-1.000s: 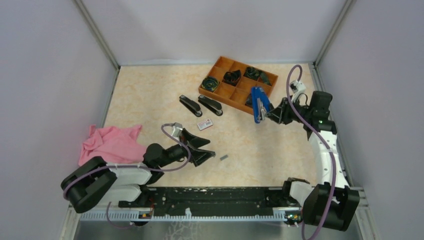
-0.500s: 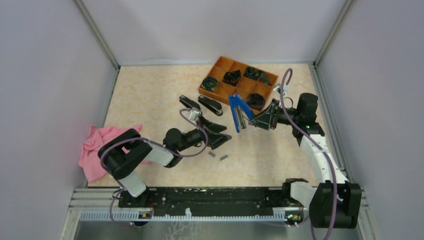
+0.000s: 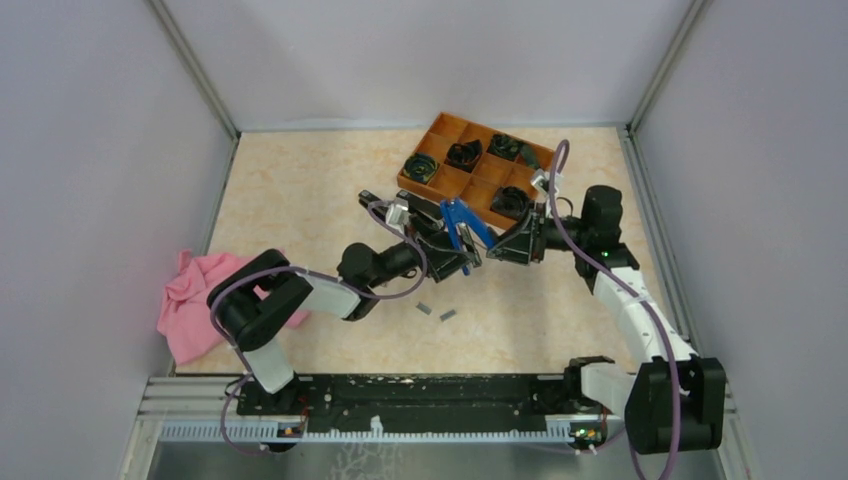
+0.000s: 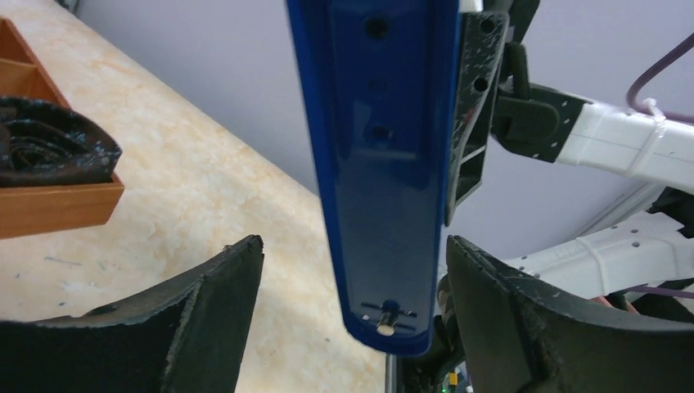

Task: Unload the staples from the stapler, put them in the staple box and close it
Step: Unload the staple at the center of the board.

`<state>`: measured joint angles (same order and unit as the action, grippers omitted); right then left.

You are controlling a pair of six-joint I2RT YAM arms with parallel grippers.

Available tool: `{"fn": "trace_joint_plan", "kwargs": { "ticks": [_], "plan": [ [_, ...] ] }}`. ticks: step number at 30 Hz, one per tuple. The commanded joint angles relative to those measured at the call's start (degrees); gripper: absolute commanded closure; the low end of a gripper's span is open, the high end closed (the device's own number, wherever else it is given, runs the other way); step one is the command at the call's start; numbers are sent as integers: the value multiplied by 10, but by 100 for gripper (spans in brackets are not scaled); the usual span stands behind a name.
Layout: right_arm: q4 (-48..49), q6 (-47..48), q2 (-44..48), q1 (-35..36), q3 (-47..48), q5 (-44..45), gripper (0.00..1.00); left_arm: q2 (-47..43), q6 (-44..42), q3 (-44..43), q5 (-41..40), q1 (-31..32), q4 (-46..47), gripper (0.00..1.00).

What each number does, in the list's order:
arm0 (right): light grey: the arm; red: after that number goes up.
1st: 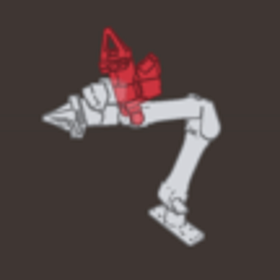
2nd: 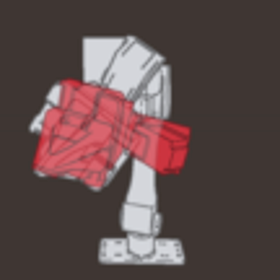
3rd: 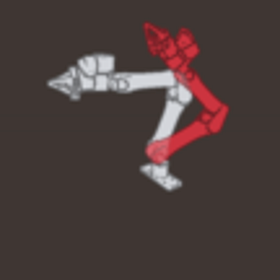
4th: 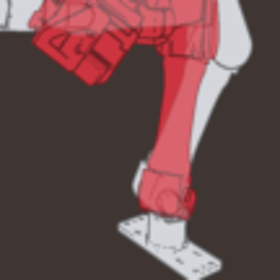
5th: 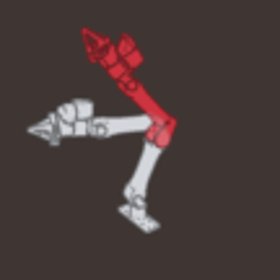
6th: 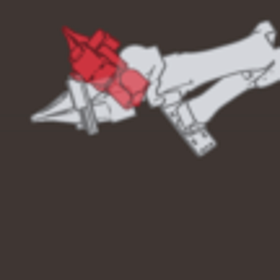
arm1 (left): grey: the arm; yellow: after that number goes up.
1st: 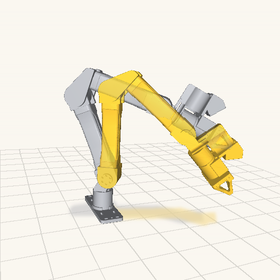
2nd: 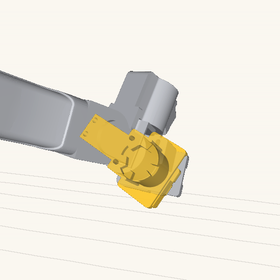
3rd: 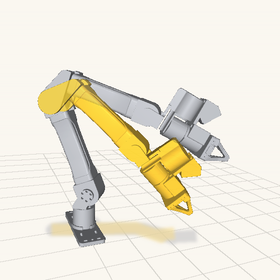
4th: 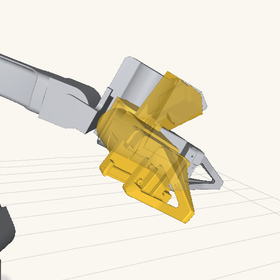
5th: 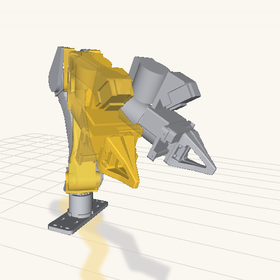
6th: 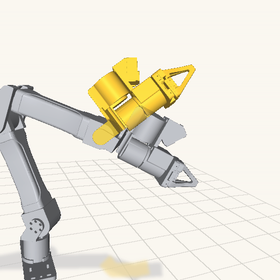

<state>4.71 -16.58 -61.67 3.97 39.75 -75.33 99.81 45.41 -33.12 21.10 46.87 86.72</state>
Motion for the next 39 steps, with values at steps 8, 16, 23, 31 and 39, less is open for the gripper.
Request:
{"fn": "trace_joint_plan", "kwargs": {
  "ticks": [8,16,23,31,39],
  "plan": [
    [-182,237,-26,6,72,6,100,4,-51,-17,149,-33,159,94],
    [-523,681,-79,10,137,145,100,-8,-165,34,334,-105,100,100],
    [-451,723,-32,9,44,271,100,-63,-466,6,316,-106,-283,100],
    [-368,723,-52,-6,-4,330,100,-59,-639,-64,235,-105,-534,100],
    [-335,727,-86,-27,3,337,100,-60,-697,-105,203,-105,-634,100]
  ]
}}
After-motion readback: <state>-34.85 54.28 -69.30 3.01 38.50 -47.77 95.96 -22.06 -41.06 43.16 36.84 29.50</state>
